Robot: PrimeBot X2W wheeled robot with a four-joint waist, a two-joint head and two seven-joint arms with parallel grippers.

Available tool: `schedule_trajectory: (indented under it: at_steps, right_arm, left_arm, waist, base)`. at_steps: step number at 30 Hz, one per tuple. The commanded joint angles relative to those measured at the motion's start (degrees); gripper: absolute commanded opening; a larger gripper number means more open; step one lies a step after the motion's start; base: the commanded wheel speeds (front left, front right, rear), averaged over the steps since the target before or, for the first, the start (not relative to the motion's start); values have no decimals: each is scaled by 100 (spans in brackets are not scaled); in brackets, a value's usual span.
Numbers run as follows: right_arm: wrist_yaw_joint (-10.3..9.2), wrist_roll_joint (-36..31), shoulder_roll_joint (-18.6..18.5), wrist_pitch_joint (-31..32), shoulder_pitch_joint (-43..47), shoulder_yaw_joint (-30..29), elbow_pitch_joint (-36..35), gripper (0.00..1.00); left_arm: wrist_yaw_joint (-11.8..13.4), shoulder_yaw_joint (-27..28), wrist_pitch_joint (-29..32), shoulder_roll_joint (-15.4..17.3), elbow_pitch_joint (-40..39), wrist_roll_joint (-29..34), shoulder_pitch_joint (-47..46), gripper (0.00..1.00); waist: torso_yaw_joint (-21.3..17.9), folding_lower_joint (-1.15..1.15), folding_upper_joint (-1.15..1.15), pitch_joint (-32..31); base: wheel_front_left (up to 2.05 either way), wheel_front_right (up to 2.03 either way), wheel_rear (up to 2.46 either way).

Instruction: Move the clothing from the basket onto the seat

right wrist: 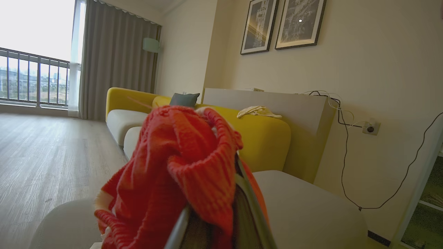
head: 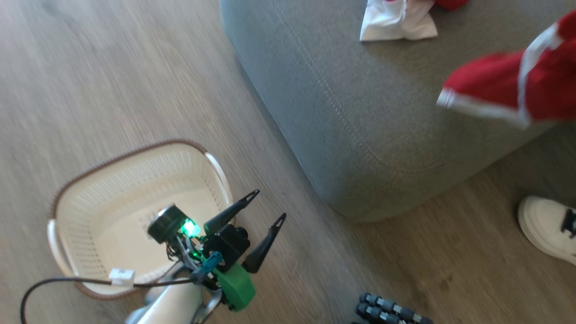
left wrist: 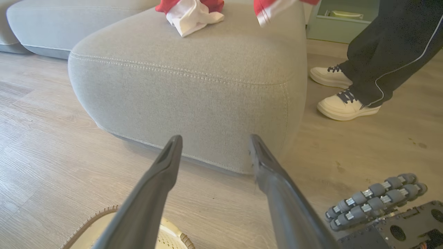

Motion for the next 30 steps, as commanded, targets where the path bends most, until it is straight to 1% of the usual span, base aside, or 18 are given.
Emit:
schedule_trajectory:
  at_steps: [1, 4, 7, 8, 9, 11, 15, 17, 22, 26, 30]
  right_arm:
    - [-1, 76, -245, -36, -331, -3, -108, 0]
    - [-1, 253, -426, -36, -938, -203, 114, 0]
    - [-1, 255, -575, -36, -1466, -255, 220, 0]
    - [-1, 296, -793, -36, -1837, -254, 400, 0]
    - [-1, 312, -901, -36, -2019, -245, 492, 0]
    - [-1, 289, -1094, -36, -2350, -216, 650, 0]
    - [-1, 278, -1265, -36, -3010, -228, 983, 0]
    - [-1, 160, -1381, -36, -3330, -152, 1264, 0]
    - [-1, -25, -1590, -36, -4109, -167, 2052, 0]
    - [-1, -266, -1728, -36, -4587, -372, 2638, 0]
    - [-1, -573, -1714, -36, -4868, -617, 3129, 0]
  left_arm:
    - [-10, 90, -32, 99, -175, 56, -218, 100]
    - [-26, -27, -32, 360, -195, 111, -327, 100]
    - [-36, -117, -32, 605, -224, 126, -399, 100]
    - [-40, -223, -32, 771, -270, 212, -465, 100]
    - [-42, -280, -32, 835, -313, 259, -501, 100]
    - [-43, -361, -32, 903, -392, 280, -543, 100]
    - [-45, -500, -32, 1011, -522, 291, -610, 100]
    - [-38, -593, -32, 1098, -599, 368, -647, 100]
    - [30, -664, -32, 1173, -811, 301, -601, 100]
    - [57, -714, -32, 1279, -902, 308, -633, 100]
    - [115, -699, -32, 1315, -987, 278, -753, 100]
  waist:
    - [-80, -1, 0, 326]
    - [-160, -1, 0, 674]
    - [-226, -1, 0, 958]
    - [-241, -1, 0, 1126]
    - [-234, -1, 0, 1200]
    - [-202, -1, 0, 1331]
    - [-110, -1, 0, 1544]
    - [-51, -1, 0, 1626]
    - [252, -1, 0, 1801]
    - [479, -1, 0, 1994]
    - [698, -1, 0, 2205]
  base:
    - [0, 0, 0]
    - [0, 0, 0]
    - [0, 0, 0]
    - [0, 0, 0]
    - [0, 0, 0]
    - [0, 0, 0]
    - [0, 0, 0]
    - [0, 0, 0]
    - [0, 0, 0]
    - [0, 0, 0]
    - [0, 0, 0]
